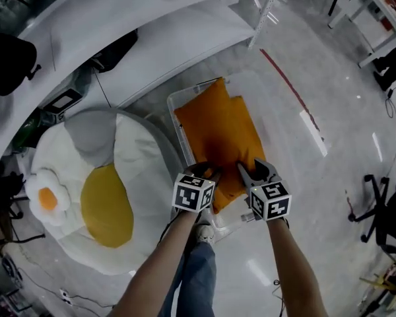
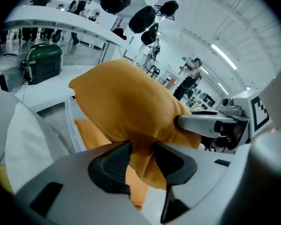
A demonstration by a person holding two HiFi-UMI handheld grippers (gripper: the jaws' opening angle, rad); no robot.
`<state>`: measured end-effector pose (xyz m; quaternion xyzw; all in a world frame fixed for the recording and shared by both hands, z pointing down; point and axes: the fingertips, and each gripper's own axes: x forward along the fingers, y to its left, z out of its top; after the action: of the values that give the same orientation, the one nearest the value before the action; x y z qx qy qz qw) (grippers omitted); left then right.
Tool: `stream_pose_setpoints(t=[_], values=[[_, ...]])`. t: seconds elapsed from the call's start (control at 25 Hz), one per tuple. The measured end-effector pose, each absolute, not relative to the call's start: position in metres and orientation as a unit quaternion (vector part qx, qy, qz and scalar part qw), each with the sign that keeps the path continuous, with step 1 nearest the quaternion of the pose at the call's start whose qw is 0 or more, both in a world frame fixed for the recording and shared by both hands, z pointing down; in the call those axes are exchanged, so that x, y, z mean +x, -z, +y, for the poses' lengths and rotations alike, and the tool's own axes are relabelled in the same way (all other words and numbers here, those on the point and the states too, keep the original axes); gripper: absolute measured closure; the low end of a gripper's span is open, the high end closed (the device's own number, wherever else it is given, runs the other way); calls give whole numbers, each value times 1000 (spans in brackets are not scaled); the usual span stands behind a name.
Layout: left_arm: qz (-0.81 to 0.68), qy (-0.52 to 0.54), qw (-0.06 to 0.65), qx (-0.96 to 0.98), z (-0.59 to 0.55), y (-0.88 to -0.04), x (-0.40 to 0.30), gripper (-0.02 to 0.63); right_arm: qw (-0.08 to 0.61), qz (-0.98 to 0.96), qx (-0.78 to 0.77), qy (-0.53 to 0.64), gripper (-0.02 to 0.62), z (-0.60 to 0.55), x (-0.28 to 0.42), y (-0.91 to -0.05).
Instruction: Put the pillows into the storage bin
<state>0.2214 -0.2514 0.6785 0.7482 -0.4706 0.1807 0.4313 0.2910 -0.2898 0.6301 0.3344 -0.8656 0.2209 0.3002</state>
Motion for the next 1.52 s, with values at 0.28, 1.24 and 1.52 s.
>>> stream_pose_setpoints(t=[0.28,1.24,1.52], values=[[-446,-239,445,739,-241,-767,243,431,300,-841,361,-270,443,-280,317,-725],[-467,-262,457,710,-232,-767,248,391,348,-811,367,-294,268,-267,338,-743],[-513,-190,460,700,-228,-693,211,388,337,-837,335,-270,268,-271,294,-665]])
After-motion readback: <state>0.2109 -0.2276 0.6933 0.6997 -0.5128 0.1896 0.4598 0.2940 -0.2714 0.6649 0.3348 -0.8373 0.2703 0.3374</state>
